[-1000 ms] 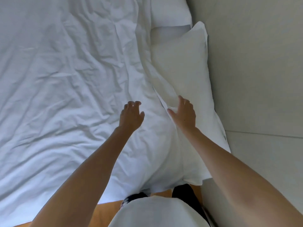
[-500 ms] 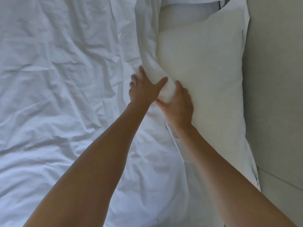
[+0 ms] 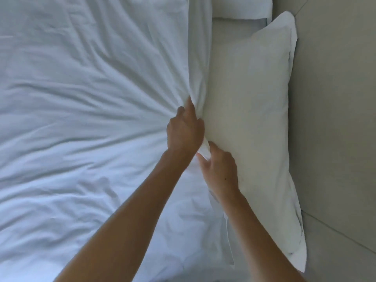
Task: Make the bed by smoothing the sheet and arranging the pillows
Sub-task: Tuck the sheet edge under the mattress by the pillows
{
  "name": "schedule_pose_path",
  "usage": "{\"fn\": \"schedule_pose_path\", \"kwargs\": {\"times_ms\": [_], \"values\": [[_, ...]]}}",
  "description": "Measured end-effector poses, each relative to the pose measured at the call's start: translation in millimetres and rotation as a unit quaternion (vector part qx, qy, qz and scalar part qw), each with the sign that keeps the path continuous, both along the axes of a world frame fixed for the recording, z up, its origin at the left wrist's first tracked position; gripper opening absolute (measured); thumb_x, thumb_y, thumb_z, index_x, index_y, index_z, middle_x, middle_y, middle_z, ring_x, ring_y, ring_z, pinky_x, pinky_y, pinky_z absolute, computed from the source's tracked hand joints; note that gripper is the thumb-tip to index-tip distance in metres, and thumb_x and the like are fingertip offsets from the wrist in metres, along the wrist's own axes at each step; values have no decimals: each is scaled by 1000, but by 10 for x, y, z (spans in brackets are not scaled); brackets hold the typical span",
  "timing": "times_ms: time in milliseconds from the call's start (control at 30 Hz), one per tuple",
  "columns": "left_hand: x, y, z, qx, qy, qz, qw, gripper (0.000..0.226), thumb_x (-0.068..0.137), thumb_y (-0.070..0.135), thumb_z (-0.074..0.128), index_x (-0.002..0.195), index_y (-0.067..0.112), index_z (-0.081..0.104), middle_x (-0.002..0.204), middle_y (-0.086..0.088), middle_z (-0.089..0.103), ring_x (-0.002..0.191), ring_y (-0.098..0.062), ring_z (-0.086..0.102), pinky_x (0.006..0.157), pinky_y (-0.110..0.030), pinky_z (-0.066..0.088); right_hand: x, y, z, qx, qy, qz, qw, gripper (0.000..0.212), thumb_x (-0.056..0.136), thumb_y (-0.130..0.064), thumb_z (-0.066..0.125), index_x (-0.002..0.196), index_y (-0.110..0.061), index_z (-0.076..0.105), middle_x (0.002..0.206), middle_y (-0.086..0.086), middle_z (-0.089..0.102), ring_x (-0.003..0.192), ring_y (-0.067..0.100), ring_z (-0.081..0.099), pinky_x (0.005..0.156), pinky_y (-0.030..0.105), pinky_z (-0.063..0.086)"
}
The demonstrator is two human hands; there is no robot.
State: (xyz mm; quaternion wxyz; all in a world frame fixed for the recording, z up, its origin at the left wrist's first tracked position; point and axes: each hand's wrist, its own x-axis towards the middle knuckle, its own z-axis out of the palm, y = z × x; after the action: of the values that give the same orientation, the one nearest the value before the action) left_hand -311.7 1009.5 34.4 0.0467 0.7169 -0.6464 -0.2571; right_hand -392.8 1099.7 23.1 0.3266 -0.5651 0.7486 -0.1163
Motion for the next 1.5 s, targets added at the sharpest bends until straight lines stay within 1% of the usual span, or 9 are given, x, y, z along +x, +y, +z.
{"fn": "schedule_pose_path", "kwargs": {"times_ms": [133, 233, 333, 500, 633, 833, 1100, 1333, 1500], "values": [[-418, 404, 213, -6, 100, -69, 993, 42, 96, 16, 41, 138, 16, 44, 99, -7, 49, 71, -27, 55, 61, -33, 40, -285, 302, 156, 34, 18, -95, 995, 16, 89, -16, 59, 102, -7, 59, 61, 1, 52, 61, 29, 57, 58, 29, 39], [-634, 602, 58, 222, 236, -156, 933, 41, 98, 30, 43, 139, 25, 46, 136, -5, 44, 120, -23, 49, 100, -35, 41, -501, 375, 59, 84, 87, -169, 978, 30, 93, -18, 51, 122, -9, 51, 104, 14, 61, 97, 35, 60, 72, 33, 40], [-498, 738, -6, 254, 327, -79, 907, 37, 98, 29, 47, 134, 24, 53, 136, 1, 51, 122, -12, 49, 104, -29, 38, -594, 387, 64, 29, 115, -232, 965, 48, 92, -10, 53, 139, -14, 42, 132, 15, 50, 120, 33, 49, 94, 42, 42], [84, 999, -269, -54, 158, 95, 981, 38, 93, 18, 50, 130, 16, 55, 132, -3, 55, 119, -21, 52, 97, -37, 47, -262, 331, 163, -175, 153, -79, 970, 53, 90, -25, 56, 140, -11, 44, 143, 19, 43, 132, 37, 37, 111, 48, 29], [266, 1357, -727, -13, 7, 1, 1000, 56, 97, 39, 27, 145, 12, 36, 150, -18, 34, 138, -35, 30, 111, -47, 32, -24, 604, -95, -109, 169, 152, 968, 47, 95, -40, 40, 137, -24, 51, 151, 14, 37, 141, 34, 28, 114, 54, 19], [-322, 2523, -787, 29, -50, -256, 965, 66, 87, 46, 33, 146, 16, 35, 152, -25, 26, 142, -41, 21, 109, -63, 24, -794, 1586, -508, 99, 213, 100, 967, 62, 98, -46, 36, 153, -32, 11, 162, 9, 5, 148, 29, 3, 117, 53, 10], [4, 3336, -453, 83, -20, -380, 921, 71, 87, 45, 56, 147, 13, 33, 155, -15, 25, 145, -30, 18, 116, -54, 15, -536, 2355, -137, 113, 1, -150, 982, 93, 84, -31, 68, 153, -21, 6, 151, 6, 31, 136, 25, 34, 103, 35, 37], [426, 3808, -479, 29, 3, -118, 993, 80, 74, 28, 77, 141, 11, 36, 148, -23, 33, 135, -40, 37, 102, -54, 42, -377, 2643, -274, 210, -109, -183, 954, 88, 69, -52, 78, 136, -12, 37, 122, 2, 57, 114, 24, 56, 87, 30, 44], [525, 3776, -571, 134, -46, -51, 989, 101, 76, 53, 70, 151, 15, 14, 146, -20, 33, 122, -37, 48, 84, -45, 51, -259, 2611, -366, 239, -114, -78, 961, 33, 81, -44, 72, 77, -19, 50, 71, -8, 53, 70, 13, 56, 55, 19, 37]]}}
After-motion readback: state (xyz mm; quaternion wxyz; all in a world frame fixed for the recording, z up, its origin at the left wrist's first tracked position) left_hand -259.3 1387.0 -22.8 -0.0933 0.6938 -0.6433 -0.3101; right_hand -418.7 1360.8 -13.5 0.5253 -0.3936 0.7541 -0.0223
